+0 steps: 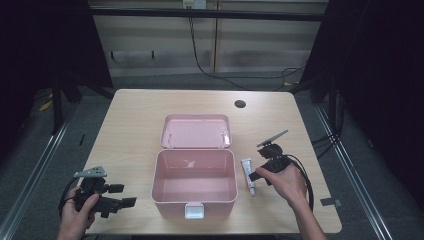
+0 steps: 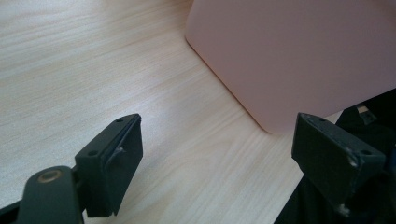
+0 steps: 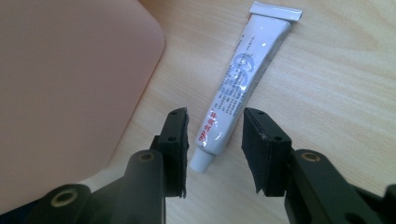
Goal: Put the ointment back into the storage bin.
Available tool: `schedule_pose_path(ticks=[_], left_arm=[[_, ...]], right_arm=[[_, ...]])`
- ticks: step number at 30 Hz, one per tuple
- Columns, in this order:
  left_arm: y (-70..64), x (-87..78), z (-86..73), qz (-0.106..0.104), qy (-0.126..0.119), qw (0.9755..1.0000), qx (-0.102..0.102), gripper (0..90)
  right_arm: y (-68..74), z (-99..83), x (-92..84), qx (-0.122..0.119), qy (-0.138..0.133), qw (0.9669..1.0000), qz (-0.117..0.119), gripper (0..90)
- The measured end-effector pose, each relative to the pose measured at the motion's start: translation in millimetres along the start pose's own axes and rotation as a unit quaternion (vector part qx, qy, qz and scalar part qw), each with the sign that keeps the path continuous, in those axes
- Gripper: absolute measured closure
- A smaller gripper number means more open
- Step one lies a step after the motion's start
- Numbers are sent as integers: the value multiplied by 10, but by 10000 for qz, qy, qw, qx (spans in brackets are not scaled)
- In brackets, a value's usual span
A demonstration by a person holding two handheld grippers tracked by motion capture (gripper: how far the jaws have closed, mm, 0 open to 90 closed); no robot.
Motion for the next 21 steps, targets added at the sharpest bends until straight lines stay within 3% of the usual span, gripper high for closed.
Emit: schedule_pose_path(ticks=[6, 11, 21], left_arm=[[1, 1, 0, -2, 2, 10000, 0, 165], [4, 2, -2, 15, 18, 10000, 20, 165], [2, 8, -4, -12, 16, 10000, -22, 165]], right_arm=[[0, 46, 41, 49, 125, 9999, -6, 640], [-2, 73, 122, 92, 276, 9994, -168, 654], [-41, 133, 260, 242, 578, 9979, -181, 657]])
Point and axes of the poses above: each handheld gripper's, and its own axes: x roughly forward along the jaws, z roughly out of its top, y roughly to its left, the point moved 7 cm from there along x, roughly forward along the jaws, and after that the axes turned 8 degrees about -z, right-handed, at the moved point
